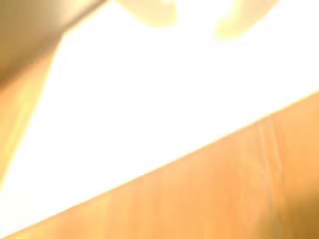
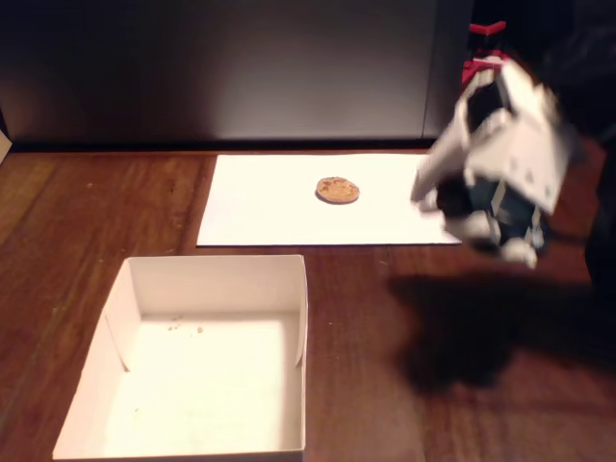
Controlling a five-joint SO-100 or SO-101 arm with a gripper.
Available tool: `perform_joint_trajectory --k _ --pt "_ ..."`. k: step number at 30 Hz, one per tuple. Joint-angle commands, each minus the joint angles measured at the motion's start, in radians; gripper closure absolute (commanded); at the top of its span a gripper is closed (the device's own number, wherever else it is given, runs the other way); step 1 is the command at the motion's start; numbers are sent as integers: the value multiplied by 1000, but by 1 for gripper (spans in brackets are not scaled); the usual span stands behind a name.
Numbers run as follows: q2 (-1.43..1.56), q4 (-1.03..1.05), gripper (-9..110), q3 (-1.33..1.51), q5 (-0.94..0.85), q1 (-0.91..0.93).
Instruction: Grasp a mini cookies block and put it in the white box.
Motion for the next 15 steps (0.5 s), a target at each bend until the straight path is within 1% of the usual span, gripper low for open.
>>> perform_joint_trajectory --k 1,4,8,15 --pt "-232 -25 101 -426 71 55" --pt "-377 25 101 -604 123 48" --pt "-541 84 97 -749 216 55" --pt "-890 195 95 -916 331 153"
